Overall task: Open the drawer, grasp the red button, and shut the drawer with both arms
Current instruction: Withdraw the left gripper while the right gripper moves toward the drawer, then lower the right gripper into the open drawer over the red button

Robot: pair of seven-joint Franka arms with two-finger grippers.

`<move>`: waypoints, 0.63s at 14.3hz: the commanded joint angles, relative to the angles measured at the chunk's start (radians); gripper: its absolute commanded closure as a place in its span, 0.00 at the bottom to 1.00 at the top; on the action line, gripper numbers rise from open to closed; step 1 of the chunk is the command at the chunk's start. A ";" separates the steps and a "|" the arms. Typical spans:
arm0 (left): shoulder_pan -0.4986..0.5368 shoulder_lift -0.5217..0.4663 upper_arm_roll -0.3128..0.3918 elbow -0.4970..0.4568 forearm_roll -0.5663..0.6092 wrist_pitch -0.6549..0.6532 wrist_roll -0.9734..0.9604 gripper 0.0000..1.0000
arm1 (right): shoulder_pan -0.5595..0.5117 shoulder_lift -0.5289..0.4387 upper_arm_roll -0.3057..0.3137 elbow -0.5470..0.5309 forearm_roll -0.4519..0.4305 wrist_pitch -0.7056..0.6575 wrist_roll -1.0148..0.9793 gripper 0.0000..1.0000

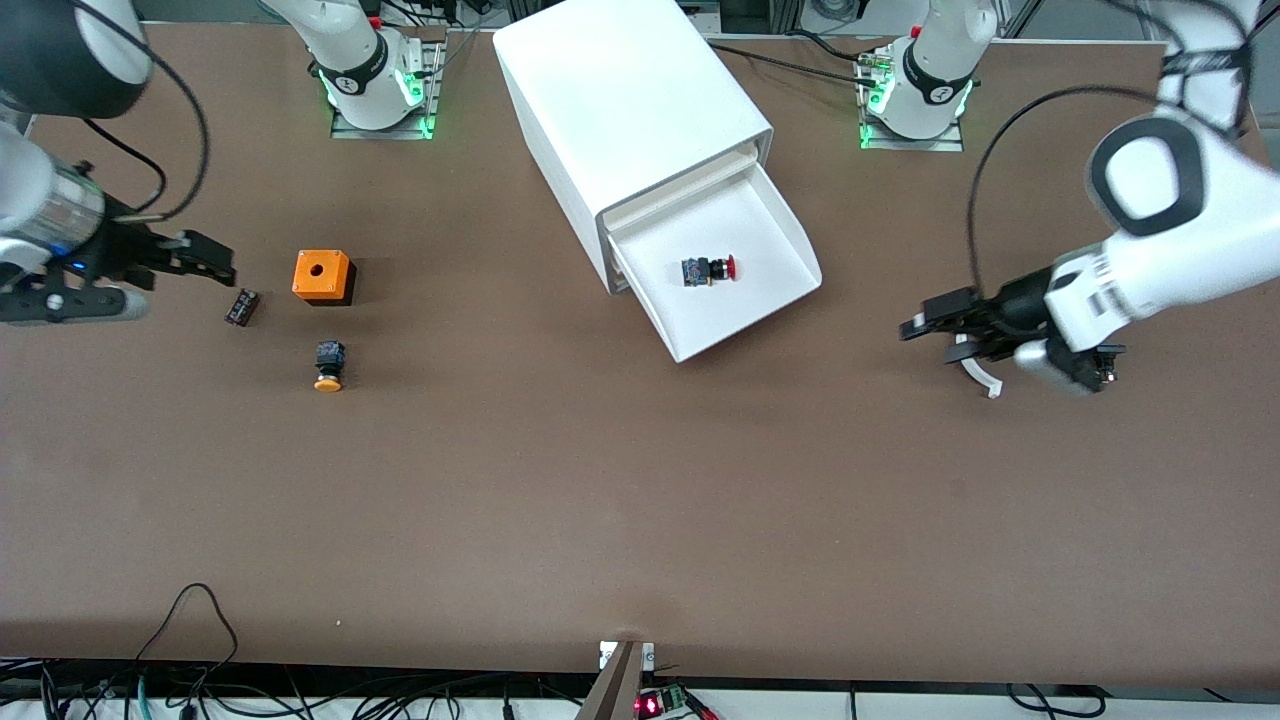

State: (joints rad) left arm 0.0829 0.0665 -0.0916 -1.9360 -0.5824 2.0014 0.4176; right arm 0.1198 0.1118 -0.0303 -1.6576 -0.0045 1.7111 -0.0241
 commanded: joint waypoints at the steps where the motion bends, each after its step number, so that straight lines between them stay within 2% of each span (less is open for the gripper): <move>1: -0.002 -0.057 0.029 0.156 0.223 -0.195 -0.029 0.00 | 0.075 0.091 -0.006 0.081 0.029 0.074 -0.002 0.00; 4: -0.012 -0.062 0.027 0.303 0.441 -0.361 -0.138 0.00 | 0.197 0.143 -0.008 0.085 0.029 0.177 -0.002 0.00; 7: -0.037 -0.073 0.013 0.316 0.510 -0.412 -0.333 0.00 | 0.311 0.184 -0.003 0.091 0.029 0.283 -0.005 0.00; 9: -0.052 -0.071 0.013 0.316 0.532 -0.405 -0.353 0.00 | 0.386 0.213 -0.002 0.110 0.028 0.298 -0.016 0.00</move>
State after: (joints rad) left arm 0.0484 -0.0224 -0.0773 -1.6458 -0.0957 1.6114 0.1111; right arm 0.4481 0.2932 -0.0215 -1.5901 0.0080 2.0012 -0.0221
